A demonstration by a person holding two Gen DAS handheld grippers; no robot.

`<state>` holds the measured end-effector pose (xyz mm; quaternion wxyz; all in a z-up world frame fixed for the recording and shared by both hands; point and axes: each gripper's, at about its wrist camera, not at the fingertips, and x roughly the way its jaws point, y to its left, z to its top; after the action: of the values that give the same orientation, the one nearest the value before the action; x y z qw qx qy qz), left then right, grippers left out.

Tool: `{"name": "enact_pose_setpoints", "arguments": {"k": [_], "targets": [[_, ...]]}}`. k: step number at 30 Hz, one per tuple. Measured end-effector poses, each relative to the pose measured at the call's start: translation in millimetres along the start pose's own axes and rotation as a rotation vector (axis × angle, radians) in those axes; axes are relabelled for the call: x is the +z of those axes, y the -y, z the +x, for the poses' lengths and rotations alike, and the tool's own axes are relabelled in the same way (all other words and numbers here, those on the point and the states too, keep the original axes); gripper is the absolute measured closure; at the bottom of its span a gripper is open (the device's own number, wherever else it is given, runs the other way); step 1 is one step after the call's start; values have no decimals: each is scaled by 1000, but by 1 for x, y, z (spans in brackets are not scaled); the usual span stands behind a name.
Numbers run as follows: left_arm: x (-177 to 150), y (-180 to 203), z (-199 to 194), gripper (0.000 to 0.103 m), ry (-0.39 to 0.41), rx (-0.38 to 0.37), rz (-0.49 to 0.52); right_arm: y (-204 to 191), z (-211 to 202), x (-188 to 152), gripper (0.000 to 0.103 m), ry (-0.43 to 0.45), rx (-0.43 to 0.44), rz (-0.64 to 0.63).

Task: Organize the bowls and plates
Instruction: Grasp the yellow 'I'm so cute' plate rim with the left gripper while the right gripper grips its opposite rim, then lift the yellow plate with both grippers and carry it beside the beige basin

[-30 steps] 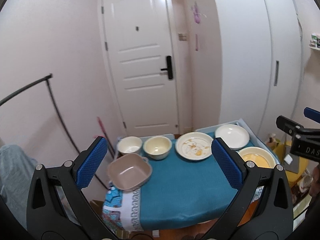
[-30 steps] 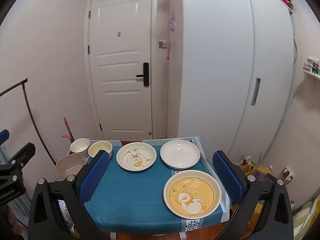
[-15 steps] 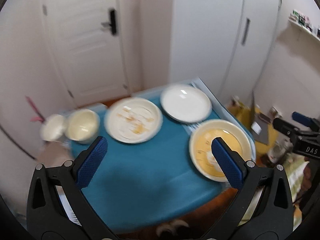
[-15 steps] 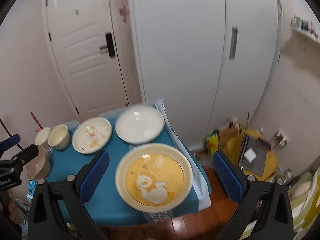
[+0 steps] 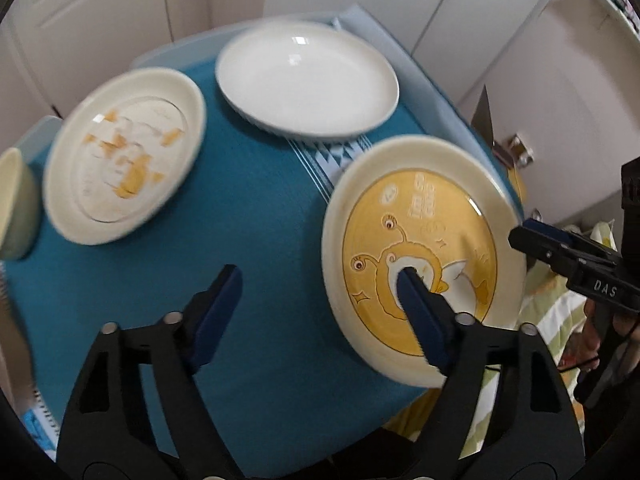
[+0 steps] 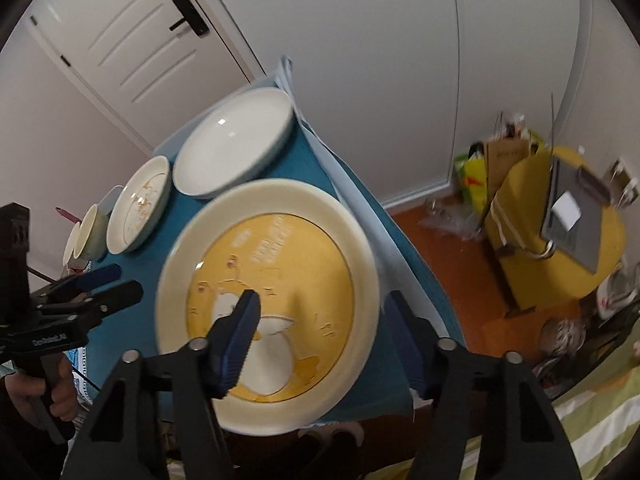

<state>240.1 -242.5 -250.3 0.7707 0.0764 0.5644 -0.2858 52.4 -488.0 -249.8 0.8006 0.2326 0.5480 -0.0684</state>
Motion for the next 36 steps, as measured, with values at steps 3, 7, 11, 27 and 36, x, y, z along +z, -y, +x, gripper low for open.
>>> {"name": "enact_pose_setpoints", "arguments": {"k": [3, 7, 11, 27, 36], "targets": [[3, 4, 14, 43, -21, -8, 26, 4, 9, 3, 51, -14, 29, 0], [7, 9, 31, 57, -50, -25, 54, 12, 21, 7, 68, -39, 69, 7], [6, 13, 45, 83, -84, -33, 74, 14, 28, 6, 75, -47, 86, -2], [-2, 16, 48, 85, -95, -21, 50, 21, 24, 2, 90, -46, 109, 9], [-3, 14, 28, 85, -70, 10, 19, 4, 21, 5, 90, -67, 130, -43]]}}
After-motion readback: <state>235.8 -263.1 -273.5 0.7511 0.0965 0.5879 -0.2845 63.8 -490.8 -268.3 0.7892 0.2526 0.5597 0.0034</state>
